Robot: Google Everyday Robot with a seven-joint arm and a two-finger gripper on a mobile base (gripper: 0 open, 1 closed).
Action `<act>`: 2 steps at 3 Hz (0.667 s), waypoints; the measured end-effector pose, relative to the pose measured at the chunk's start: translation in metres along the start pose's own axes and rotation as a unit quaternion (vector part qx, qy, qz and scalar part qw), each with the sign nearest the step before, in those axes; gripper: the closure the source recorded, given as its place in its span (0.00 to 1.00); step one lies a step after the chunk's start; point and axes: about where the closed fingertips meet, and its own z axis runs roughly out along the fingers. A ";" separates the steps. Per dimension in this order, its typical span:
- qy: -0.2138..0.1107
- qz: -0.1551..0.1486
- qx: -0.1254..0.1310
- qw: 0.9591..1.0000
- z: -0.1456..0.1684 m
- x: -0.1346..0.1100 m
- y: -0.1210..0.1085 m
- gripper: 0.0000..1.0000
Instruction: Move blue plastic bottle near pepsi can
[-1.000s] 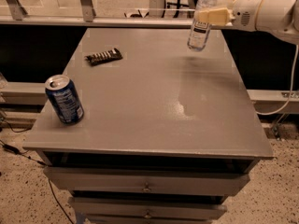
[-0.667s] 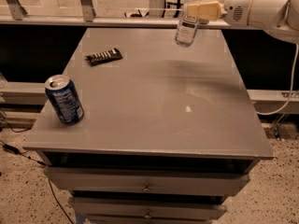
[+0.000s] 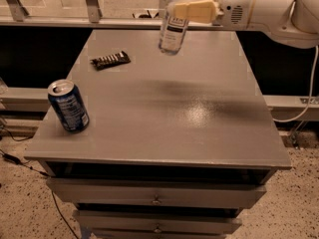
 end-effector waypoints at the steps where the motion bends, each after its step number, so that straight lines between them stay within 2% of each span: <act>1: 0.010 0.019 -0.060 0.998 0.024 0.016 0.063 1.00; 2: 0.018 0.030 -0.089 0.995 0.039 0.029 0.092 1.00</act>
Offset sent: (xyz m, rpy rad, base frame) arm -0.0816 0.0998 -0.0574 -0.0192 0.1201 0.2296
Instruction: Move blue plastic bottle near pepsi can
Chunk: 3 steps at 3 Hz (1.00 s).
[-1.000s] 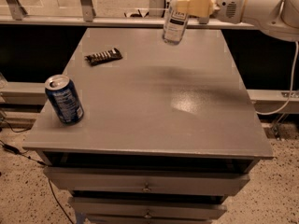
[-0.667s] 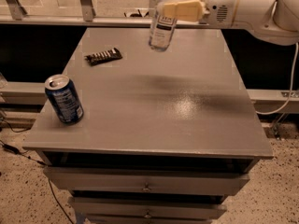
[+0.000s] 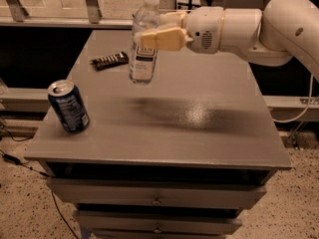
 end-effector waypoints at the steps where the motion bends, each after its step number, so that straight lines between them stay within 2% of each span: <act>1: 0.005 0.000 -0.019 1.000 0.019 0.011 0.014 1.00; 3: 0.026 -0.029 -0.055 0.998 0.050 0.036 0.050 1.00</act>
Offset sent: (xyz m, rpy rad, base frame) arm -0.0291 0.0541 -0.0408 -0.0571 -0.0174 0.0944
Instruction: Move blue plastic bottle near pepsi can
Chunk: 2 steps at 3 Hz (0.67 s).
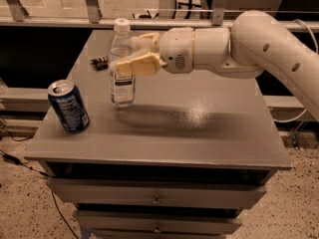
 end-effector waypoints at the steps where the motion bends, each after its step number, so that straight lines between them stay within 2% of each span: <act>1: 0.004 -0.008 -0.015 1.000 0.012 0.004 0.014 1.00; 2: 0.014 -0.023 -0.034 0.999 0.026 0.011 0.027 1.00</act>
Offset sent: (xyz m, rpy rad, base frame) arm -0.0288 0.0426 -0.0284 -0.0691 -0.0506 0.1097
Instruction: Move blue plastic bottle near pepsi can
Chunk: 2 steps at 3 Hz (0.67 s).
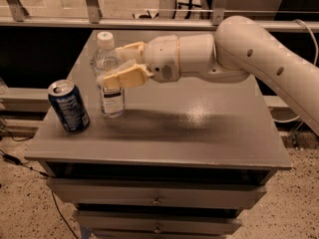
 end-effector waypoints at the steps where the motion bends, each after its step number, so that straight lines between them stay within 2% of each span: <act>1: 0.016 -0.024 -0.016 0.999 0.015 0.008 0.010 0.73; 2: 0.021 -0.031 -0.023 0.999 0.020 0.010 0.013 0.51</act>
Offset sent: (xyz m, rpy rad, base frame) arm -0.0091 0.0219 -0.0204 -0.0696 -0.0599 0.0637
